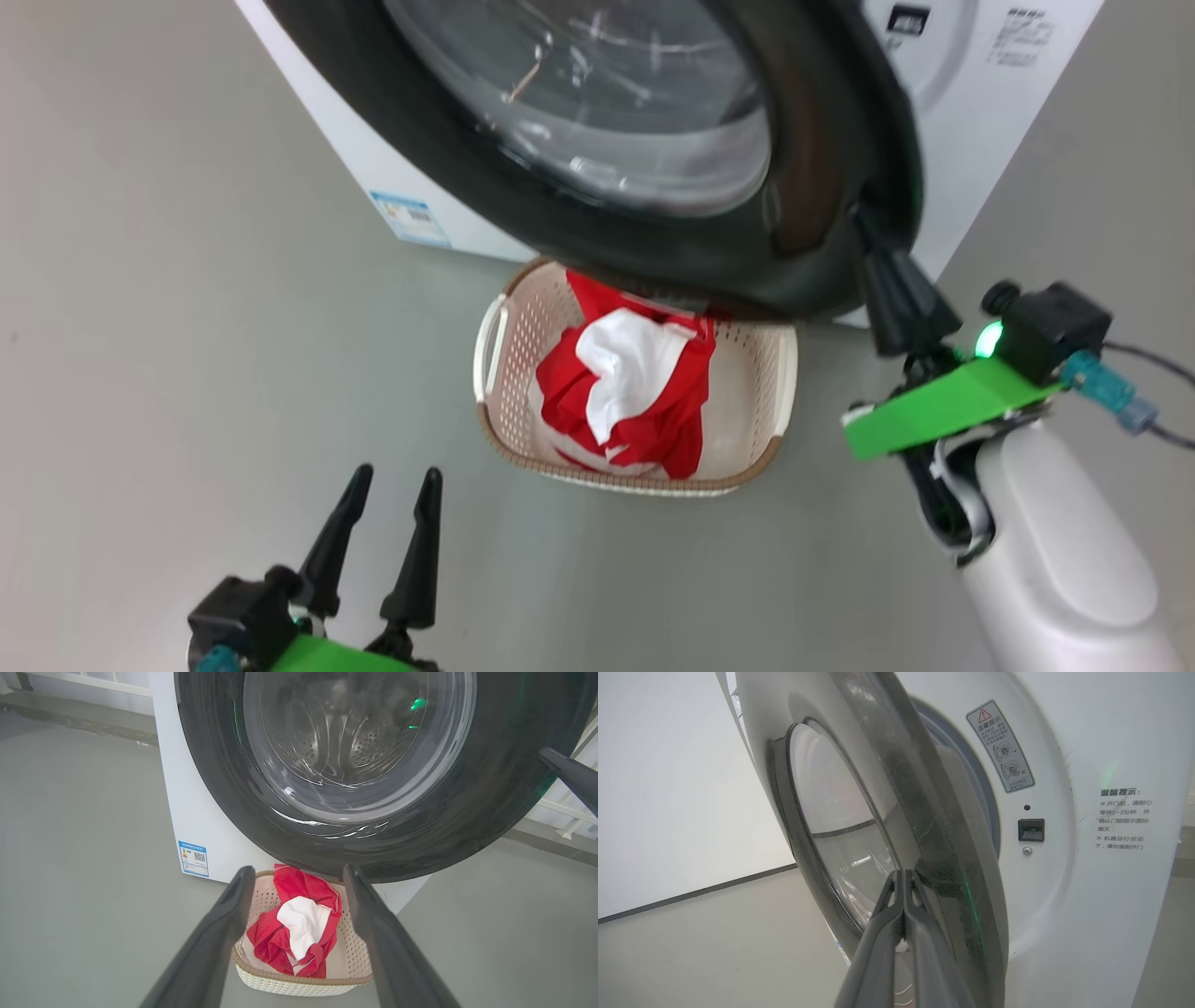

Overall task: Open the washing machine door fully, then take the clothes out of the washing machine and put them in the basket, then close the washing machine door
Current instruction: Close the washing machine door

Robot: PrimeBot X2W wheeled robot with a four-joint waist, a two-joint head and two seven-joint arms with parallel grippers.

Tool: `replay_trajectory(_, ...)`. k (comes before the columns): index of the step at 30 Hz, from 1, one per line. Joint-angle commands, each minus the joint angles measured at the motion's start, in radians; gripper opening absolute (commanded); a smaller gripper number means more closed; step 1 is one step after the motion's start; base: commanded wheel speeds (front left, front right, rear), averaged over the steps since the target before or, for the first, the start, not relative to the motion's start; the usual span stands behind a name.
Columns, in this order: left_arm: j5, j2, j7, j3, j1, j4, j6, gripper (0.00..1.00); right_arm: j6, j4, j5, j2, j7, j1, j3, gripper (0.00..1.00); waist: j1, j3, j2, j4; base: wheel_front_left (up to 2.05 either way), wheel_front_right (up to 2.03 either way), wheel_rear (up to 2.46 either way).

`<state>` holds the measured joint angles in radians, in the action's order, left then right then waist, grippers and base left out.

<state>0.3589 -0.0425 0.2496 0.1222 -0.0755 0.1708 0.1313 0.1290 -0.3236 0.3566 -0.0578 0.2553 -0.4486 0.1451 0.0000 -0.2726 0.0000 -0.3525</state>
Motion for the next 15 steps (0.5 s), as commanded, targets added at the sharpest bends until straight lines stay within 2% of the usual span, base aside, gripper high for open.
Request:
replay_trajectory(1,0.017,-0.008,0.012,-0.026,-0.033,-0.021,-0.001,1.00,0.002,0.021,-0.013,0.008,0.006,-0.045,0.005,0.00,0.0000,-0.048,0.0000,-0.014,0.00,0.00,0.00)
replay_trajectory(15,0.081,-0.008,0.012,0.035,-0.127,-0.031,-0.001,1.00,0.002,0.014,-0.045,-0.027,0.006,-0.204,-0.090,0.00,0.0000,-0.171,0.0000,-0.069,0.00,0.00,0.00)
